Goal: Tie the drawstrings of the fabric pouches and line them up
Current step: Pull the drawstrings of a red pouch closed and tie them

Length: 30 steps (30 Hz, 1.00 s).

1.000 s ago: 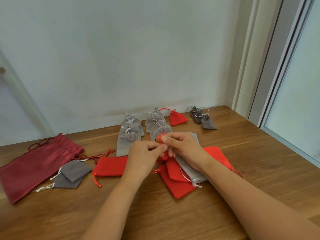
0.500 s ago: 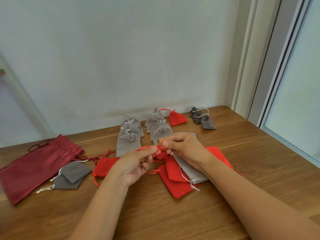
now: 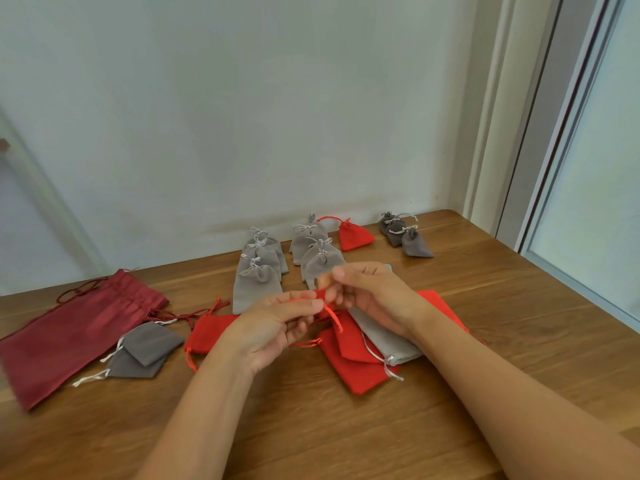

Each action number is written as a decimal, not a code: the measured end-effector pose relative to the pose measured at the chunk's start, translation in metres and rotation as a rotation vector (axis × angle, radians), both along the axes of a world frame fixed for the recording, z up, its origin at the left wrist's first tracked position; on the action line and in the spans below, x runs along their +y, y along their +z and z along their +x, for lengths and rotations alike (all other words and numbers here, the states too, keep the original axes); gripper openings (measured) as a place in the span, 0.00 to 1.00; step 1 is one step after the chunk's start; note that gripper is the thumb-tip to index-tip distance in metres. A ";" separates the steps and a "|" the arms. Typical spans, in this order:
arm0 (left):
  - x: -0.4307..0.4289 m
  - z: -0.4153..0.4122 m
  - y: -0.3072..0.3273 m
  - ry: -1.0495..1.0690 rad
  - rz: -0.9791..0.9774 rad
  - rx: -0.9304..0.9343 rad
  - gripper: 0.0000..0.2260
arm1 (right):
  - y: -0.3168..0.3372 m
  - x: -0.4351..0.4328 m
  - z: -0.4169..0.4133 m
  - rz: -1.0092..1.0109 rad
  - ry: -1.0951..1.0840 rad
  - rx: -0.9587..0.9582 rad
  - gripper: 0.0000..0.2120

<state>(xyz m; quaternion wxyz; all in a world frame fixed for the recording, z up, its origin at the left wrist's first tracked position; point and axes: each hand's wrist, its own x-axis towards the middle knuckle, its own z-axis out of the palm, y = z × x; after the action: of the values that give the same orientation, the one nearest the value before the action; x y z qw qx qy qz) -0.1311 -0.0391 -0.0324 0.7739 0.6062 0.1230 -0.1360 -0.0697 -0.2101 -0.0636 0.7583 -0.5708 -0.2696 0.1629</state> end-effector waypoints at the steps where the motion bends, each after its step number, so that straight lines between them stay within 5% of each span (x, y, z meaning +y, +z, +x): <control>1: 0.000 -0.001 0.001 -0.002 0.057 -0.046 0.10 | 0.002 -0.001 -0.002 -0.042 -0.038 -0.030 0.10; 12: 0.000 -0.001 0.003 0.094 0.524 -0.527 0.07 | -0.001 0.000 -0.001 -0.263 -0.029 -0.152 0.09; 18: -0.006 0.005 -0.012 0.050 0.824 -0.616 0.13 | -0.007 0.003 0.000 -0.336 -0.040 -0.179 0.10; 30: -0.003 0.012 -0.021 0.023 1.031 -0.934 0.08 | -0.007 0.001 0.003 -0.182 -0.105 -0.010 0.06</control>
<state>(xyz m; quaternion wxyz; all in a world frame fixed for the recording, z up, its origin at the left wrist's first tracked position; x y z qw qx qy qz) -0.1187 -0.0424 -0.0538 0.3602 0.8902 -0.1677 0.2230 -0.0670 -0.2089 -0.0703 0.7095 -0.6514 -0.2272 0.1436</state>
